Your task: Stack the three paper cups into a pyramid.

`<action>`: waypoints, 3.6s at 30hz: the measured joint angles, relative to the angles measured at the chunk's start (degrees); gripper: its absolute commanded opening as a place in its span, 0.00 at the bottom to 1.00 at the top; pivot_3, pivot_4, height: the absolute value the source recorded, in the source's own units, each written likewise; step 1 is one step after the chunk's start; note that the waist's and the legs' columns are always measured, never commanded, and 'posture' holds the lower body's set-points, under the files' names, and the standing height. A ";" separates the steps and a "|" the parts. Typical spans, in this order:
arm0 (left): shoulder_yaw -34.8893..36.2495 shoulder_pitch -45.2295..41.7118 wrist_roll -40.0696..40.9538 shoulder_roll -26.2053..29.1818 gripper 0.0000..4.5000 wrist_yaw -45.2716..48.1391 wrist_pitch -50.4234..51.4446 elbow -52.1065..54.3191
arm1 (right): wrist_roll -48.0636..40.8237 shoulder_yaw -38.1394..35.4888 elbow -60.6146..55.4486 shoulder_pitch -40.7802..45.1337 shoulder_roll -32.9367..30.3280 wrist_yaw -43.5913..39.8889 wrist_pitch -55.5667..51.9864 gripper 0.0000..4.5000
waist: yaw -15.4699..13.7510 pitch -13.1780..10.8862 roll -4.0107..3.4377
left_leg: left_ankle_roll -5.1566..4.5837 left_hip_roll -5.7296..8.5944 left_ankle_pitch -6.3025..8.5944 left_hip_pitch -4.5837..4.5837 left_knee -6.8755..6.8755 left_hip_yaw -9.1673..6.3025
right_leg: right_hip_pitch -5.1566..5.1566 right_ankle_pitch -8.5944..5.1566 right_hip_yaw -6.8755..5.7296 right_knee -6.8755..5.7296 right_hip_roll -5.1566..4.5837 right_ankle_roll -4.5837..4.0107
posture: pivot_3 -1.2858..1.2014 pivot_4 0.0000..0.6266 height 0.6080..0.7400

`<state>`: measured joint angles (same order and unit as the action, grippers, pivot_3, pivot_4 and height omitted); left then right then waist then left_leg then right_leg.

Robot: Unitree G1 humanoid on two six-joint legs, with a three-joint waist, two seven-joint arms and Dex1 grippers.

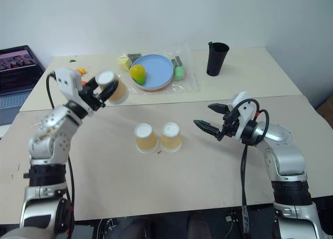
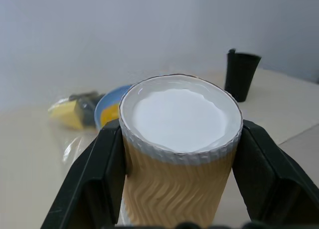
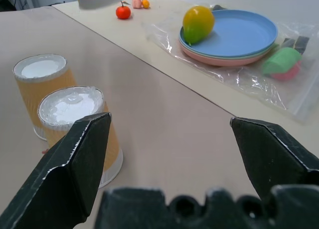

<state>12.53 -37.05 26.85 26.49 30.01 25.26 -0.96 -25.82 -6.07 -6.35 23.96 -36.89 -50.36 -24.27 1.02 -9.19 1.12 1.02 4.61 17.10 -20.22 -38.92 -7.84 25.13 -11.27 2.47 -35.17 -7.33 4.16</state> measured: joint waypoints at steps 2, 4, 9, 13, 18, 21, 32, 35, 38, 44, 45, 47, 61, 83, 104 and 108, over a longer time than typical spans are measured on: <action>0.00 -0.87 4.46 0.27 0.56 2.47 5.39 0.66 | -0.27 0.00 -1.39 -1.27 -1.13 -0.93 -0.46 1.00 | 0.12 0.00 0.00 | -0.04 0.02 0.02 -0.05 -0.02 0.01 | 0.04 0.02 -0.01 0.04 -0.02 0.03 | 0.52 0.24 1.00; -0.10 -1.42 8.33 0.53 0.56 4.47 10.30 1.35 | -0.31 -0.02 -3.08 -3.14 -2.40 -2.01 -0.78 1.00 | 0.05 -0.01 0.01 | -0.05 0.03 0.03 -0.09 -0.03 0.01 | 0.08 0.02 -0.02 0.03 -0.02 0.03 | 0.52 0.24 1.00; -0.20 -7.17 19.02 2.80 0.56 10.49 22.31 2.96 | 0.32 -0.21 -7.99 -7.77 -5.97 -4.28 0.78 1.00 | -0.11 -0.01 0.01 | -0.03 0.07 0.02 -0.06 -0.11 0.01 | 0.06 0.02 -0.02 0.08 -0.02 0.04 | 0.52 0.24 1.00; -1.28 -10.74 21.62 2.88 0.56 13.07 26.02 1.46 | -4.57 -2.43 -16.04 -9.53 -8.62 -5.80 -2.19 1.00 | 0.21 -0.01 0.02 | -0.02 0.05 0.01 0.02 -0.10 0.02 | 0.02 0.02 -0.01 0.09 -0.02 0.04 | 0.52 0.24 1.00; -3.99 -12.45 21.68 3.28 0.56 17.48 27.29 -0.49 | -9.87 -4.14 -21.27 -10.50 -9.94 -5.68 -6.75 1.00 | 0.05 -0.01 0.02 | -0.02 0.06 0.01 0.00 -0.11 0.02 | 0.01 0.02 -0.01 0.08 -0.02 0.03 | 0.52 0.24 1.00; -6.35 -12.82 21.18 3.74 0.56 21.04 27.30 -1.30 | -11.54 -4.15 -22.96 -10.49 -9.93 -4.29 -8.49 1.00 | -0.07 -0.02 0.02 | -0.02 0.07 0.01 -0.01 -0.11 0.02 | 0.02 0.02 -0.01 0.08 -0.02 0.03 | 0.52 0.24 1.00; -13.31 -12.49 13.15 2.87 0.56 27.18 21.01 -4.53 | -10.83 -3.56 -23.08 -10.97 -9.43 -0.99 -8.68 1.00 | -0.18 -0.02 0.03 | -0.02 0.07 0.01 -0.03 -0.12 0.02 | 0.02 0.02 0.00 0.09 -0.02 0.03 | 0.52 0.24 1.00; -13.82 -12.42 12.48 2.87 0.56 28.39 20.96 -4.53 | -10.76 -3.52 -23.08 -11.00 -9.18 -0.59 -8.67 1.00 | -0.19 -0.02 0.03 | -0.03 0.07 0.01 -0.03 -0.13 0.02 | 0.02 0.02 0.00 0.09 -0.02 0.03 | 0.52 0.24 1.00; -13.82 -12.15 11.94 2.89 0.56 29.14 20.96 -4.39 | -10.58 -3.46 -23.07 -11.00 -9.07 -0.22 -8.66 1.00 | -0.21 -0.02 0.03 | -0.03 0.07 0.01 -0.03 -0.14 0.02 | 0.02 0.02 0.00 0.09 -0.02 0.03 | 0.52 0.24 1.00; -14.74 -9.38 9.52 4.23 0.56 30.45 19.53 -2.94 | -10.02 -2.98 -22.72 -10.99 -8.38 -0.14 -8.52 1.00 | -0.13 -0.02 0.03 | -0.03 0.07 0.01 -0.03 -0.14 0.02 | 0.03 0.02 0.00 0.09 -0.02 0.03 | 0.52 0.24 1.00; -14.74 -9.10 9.17 4.51 0.56 30.53 19.41 -2.91 | -9.89 -2.90 -22.70 -10.98 -8.33 -0.13 -8.52 1.00 | -0.15 -0.02 0.03 | -0.03 0.07 0.01 -0.03 -0.14 0.02 | 0.03 0.02 0.00 0.09 -0.02 0.03 | 0.52 0.24 1.00; -14.70 -8.55 8.97 5.33 0.56 30.78 19.19 -2.44 | -9.57 -2.63 -22.46 -10.96 -8.17 -0.16 -8.51 1.00 | -0.20 -0.02 0.03 | -0.03 0.07 0.01 -0.03 -0.14 0.02 | 0.02 0.02 0.00 0.09 -0.02 0.03 | 0.52 0.24 1.00; -14.72 -5.86 7.06 5.17 0.67 30.46 17.10 0.30 | -9.13 -1.74 -21.09 -9.87 -8.00 -0.81 -8.38 1.00 | -0.19 -0.02 0.02 | -0.03 0.06 0.02 -0.02 -0.15 0.02 | 0.02 0.02 0.00 0.09 -0.02 0.03 | 0.52 0.24 1.00; -4.68 -8.98 19.19 1.13 0.99 19.14 27.33 7.48 | -9.21 -1.78 -19.69 -9.15 -8.01 -1.62 -8.37 1.00 | -0.08 -0.02 0.03 | -0.05 0.06 0.03 -0.02 -0.25 0.02 | 0.01 0.02 0.01 0.04 -0.02 0.03 | 0.52 0.24 1.00; 7.49 7.76 10.19 3.38 0.99 -11.52 23.80 13.27 | -4.92 -12.62 -11.78 -14.24 -6.42 5.68 -3.44 1.00 | -0.44 -0.01 0.02 | -0.02 0.07 0.02 0.00 -0.23 0.06 | 0.04 0.05 0.11 0.02 -0.02 0.00 | 0.52 0.24 1.00; 7.90 19.43 4.60 0.72 0.99 -14.95 17.29 17.91 | -1.58 -17.56 -7.47 -18.88 -2.90 11.39 0.18 1.00 | -0.94 0.01 0.01 | -0.02 0.07 0.03 0.00 -0.16 0.08 | 0.05 0.06 0.14 0.07 -0.03 0.00 | 0.52 0.24 1.00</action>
<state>20.43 -17.62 31.45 27.21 15.07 42.55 16.95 -27.40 -23.64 -13.82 5.08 -39.79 -38.97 -24.09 0.07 -9.18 1.13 0.99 4.68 17.12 -20.23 -39.08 -7.76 25.19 -11.21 2.62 -35.10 -7.37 4.16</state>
